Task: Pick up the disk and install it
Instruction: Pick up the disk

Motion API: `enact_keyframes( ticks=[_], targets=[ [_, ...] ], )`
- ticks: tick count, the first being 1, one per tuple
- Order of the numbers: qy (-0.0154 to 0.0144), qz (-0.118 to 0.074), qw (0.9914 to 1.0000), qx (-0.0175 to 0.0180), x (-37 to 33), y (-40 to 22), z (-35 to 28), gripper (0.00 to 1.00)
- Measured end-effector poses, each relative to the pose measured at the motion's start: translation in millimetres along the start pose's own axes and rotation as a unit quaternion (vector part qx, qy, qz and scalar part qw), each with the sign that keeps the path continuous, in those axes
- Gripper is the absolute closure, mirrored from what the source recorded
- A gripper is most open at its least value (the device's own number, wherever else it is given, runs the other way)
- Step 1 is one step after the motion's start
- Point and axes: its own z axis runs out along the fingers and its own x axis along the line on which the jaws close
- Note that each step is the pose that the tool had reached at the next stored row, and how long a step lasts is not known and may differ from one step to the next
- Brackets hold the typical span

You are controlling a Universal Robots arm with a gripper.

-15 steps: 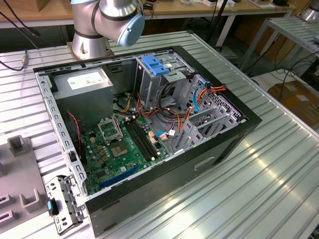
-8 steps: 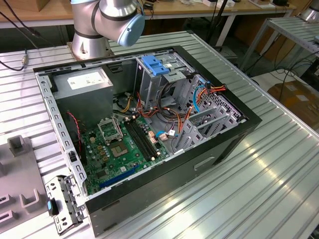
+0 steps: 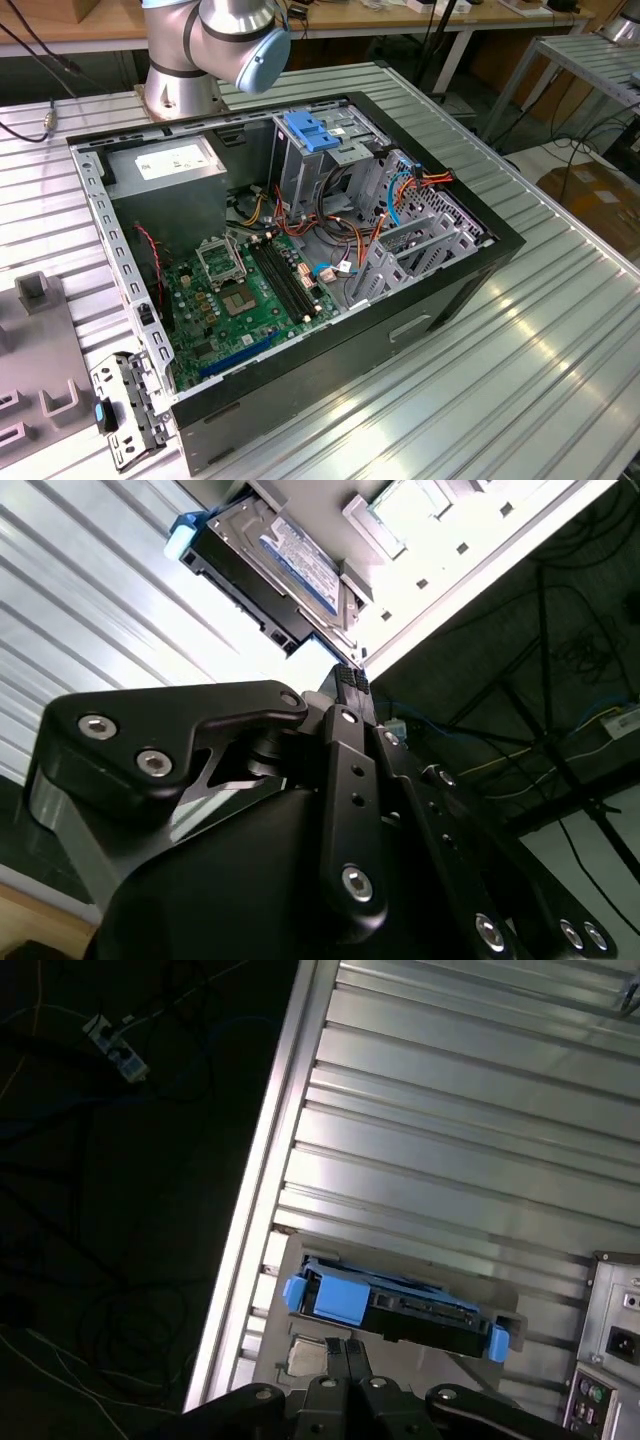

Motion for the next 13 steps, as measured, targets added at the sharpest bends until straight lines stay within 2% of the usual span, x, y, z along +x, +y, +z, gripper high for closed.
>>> enact_keyframes(
  ticks=[8, 10, 13],
  targets=[
    [0.0009, -0.022, 0.99975, 0.0000, 0.0, 0.0, 0.0, 0.89],
    [0.0014, -0.035, 0.99940, -0.0001, 0.0, 0.0, 0.0, 0.89],
    [0.0018, -0.042, 0.99911, -0.0001, 0.0, 0.0, 0.0, 0.89]
  ],
)
